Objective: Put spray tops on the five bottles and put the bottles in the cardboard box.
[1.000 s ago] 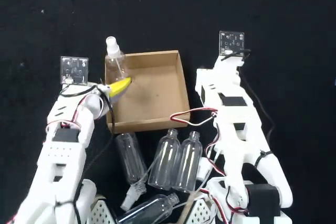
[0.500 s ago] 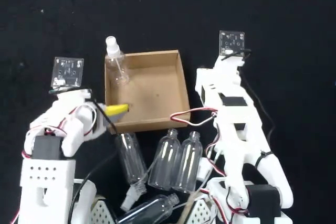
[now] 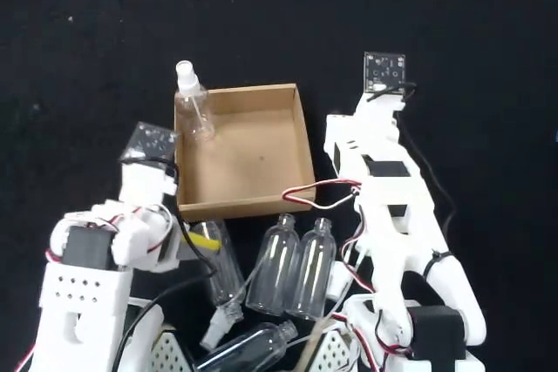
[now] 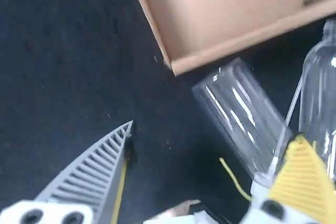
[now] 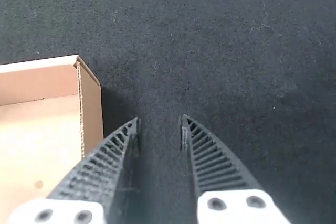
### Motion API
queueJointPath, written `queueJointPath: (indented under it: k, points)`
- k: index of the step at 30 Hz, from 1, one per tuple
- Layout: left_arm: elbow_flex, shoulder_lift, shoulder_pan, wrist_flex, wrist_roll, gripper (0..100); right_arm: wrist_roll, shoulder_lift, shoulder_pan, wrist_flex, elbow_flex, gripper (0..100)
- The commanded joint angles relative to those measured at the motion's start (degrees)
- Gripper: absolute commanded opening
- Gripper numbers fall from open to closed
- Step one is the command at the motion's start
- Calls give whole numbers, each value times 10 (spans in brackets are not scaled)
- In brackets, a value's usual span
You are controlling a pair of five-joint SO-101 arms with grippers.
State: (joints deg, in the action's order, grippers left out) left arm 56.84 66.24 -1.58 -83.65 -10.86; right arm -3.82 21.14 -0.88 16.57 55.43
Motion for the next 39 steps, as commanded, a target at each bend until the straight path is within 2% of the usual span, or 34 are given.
queueJointPath:
  k: [1,6,13,17,21,23,30,33,36,39]
  points:
    - [61,9,-15,45,44,408,4,29,14,-14,-3,100]
    - [73,3,-15,75,77,408,4,29,14,-14,-2,100]
    - [208,9,-14,203,80,408,4,29,14,-14,-2,100]
    - [214,9,-5,194,79,408,4,29,14,-14,-2,100]
    - [203,10,48,191,75,408,4,29,14,-14,-2,100]
    - [191,10,88,191,48,408,4,29,14,-14,-3,100]
    - [163,9,256,191,-119,408,4,29,14,-14,-4,100]
    - [135,9,307,191,-167,408,4,29,14,-14,-4,100]
    - [88,9,327,178,-202,408,4,29,14,-14,-4,100]
    - [15,3,296,96,-248,408,4,29,14,-14,-4,100]
